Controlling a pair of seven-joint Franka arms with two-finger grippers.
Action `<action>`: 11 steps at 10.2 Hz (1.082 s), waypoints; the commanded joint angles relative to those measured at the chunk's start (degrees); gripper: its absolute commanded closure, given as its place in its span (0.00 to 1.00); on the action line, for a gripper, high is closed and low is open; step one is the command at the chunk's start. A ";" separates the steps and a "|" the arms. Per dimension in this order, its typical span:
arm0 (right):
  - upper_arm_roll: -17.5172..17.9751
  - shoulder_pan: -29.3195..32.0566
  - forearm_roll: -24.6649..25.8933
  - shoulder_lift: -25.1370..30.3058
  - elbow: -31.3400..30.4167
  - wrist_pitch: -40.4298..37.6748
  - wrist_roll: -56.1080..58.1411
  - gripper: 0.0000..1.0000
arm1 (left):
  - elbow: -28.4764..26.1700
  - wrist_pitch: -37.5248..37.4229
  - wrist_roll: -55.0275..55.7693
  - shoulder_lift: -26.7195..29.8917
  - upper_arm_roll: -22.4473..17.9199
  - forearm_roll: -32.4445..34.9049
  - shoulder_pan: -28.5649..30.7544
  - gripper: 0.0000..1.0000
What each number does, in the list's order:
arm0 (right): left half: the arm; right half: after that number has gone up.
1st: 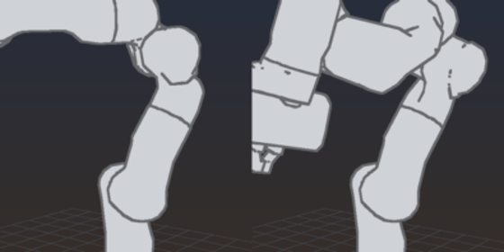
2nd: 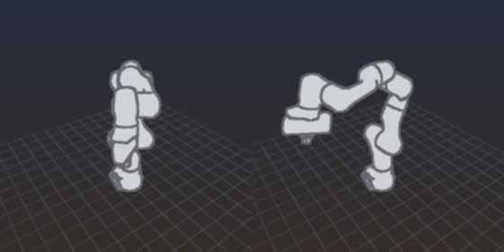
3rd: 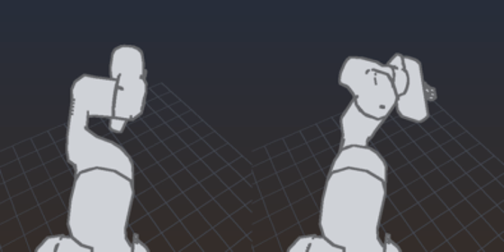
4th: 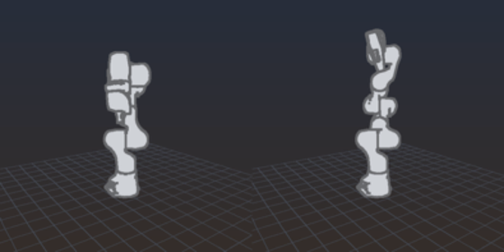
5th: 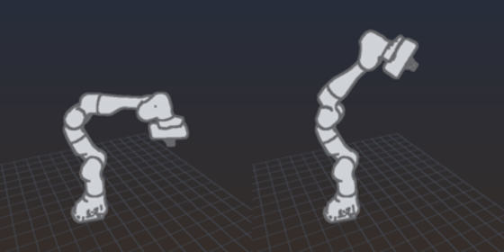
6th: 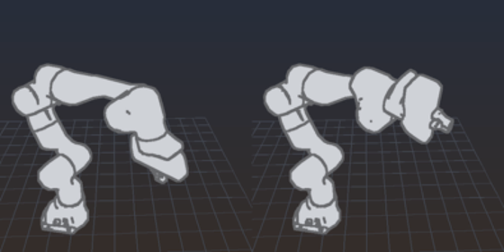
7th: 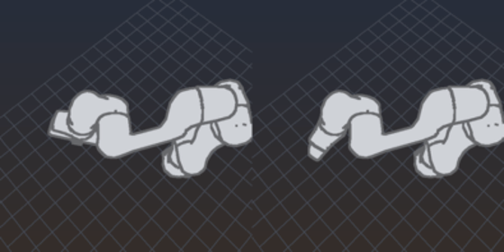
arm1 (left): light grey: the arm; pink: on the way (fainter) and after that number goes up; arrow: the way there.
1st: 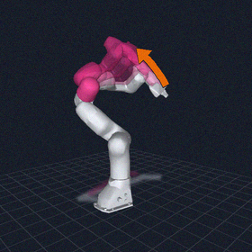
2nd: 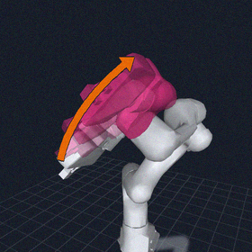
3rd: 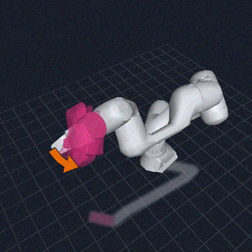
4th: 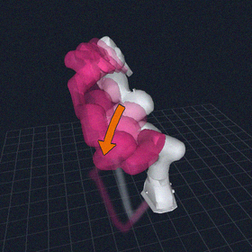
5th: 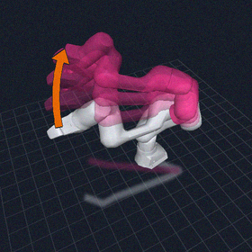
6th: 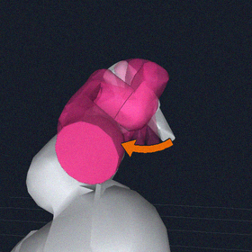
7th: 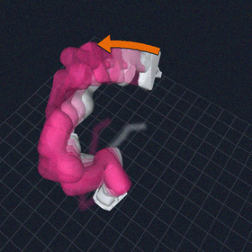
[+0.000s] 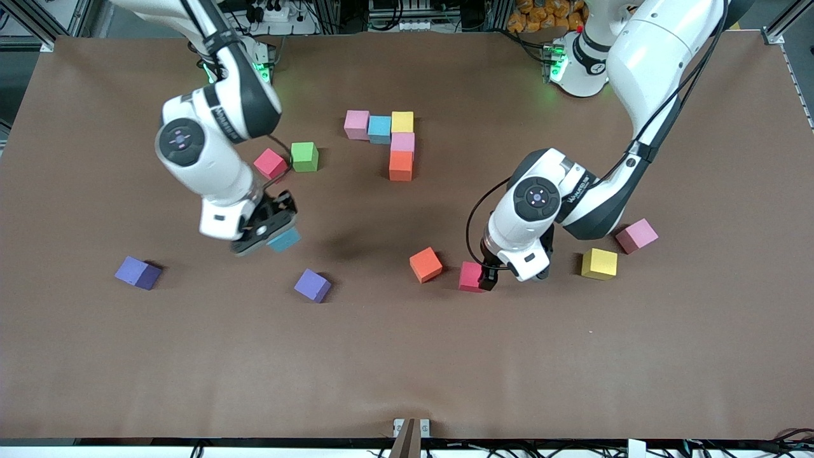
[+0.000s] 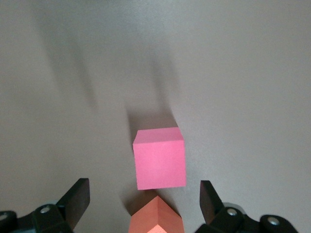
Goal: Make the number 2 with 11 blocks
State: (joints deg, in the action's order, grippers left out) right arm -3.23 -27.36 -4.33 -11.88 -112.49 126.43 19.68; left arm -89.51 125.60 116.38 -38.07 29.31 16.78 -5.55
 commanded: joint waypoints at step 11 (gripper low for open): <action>-0.55 -20.60 0.20 0.99 -12.22 4.86 24.44 0.75 | 5.57 -10.73 -6.88 -0.85 -3.20 1.41 0.71 0.00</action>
State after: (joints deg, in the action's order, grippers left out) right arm -3.24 -44.73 -4.32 -9.82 -123.89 128.93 43.39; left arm -85.80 116.21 110.14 -37.66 26.20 17.52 -4.53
